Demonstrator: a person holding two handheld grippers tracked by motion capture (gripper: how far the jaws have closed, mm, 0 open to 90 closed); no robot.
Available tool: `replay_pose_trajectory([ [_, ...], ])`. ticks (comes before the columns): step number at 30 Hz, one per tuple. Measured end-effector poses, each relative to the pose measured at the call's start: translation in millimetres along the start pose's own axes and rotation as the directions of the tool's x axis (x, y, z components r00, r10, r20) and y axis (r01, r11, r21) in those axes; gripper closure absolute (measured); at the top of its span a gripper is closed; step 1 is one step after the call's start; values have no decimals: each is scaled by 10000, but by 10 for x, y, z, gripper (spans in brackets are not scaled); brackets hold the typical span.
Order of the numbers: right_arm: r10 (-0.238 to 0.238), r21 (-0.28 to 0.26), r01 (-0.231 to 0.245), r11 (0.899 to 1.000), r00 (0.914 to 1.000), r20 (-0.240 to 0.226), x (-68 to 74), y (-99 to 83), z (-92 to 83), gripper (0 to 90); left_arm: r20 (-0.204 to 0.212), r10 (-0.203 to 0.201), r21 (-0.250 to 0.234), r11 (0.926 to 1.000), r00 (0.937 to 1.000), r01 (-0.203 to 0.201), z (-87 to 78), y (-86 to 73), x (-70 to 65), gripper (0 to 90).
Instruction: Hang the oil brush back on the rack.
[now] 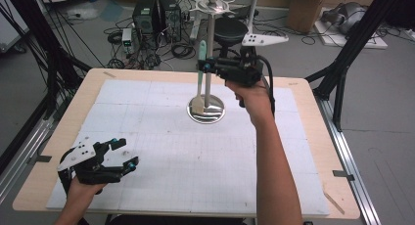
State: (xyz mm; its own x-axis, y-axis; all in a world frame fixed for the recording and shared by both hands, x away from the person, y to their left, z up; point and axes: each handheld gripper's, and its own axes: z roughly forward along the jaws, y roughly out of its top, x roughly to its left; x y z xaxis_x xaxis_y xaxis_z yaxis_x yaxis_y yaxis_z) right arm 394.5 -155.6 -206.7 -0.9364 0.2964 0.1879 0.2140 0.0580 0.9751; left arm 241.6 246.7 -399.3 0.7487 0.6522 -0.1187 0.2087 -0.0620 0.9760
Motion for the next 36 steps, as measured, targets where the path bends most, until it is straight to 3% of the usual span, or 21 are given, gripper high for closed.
replay_pose_trajectory([
  [8,-2,-148,3,9999,10000,94,-263,227,2,819,-147,196,126,9997,9997,-194,22,-10,41,200],
  [21,380,-370,-365,9986,9985,386,-531,307,-27,818,-101,10,-2,10000,9999,-10,32,-7,40,201],
  [36,395,-351,-386,9986,9989,253,-588,315,11,818,-94,15,50,10000,10000,-15,24,-13,33,203],
])
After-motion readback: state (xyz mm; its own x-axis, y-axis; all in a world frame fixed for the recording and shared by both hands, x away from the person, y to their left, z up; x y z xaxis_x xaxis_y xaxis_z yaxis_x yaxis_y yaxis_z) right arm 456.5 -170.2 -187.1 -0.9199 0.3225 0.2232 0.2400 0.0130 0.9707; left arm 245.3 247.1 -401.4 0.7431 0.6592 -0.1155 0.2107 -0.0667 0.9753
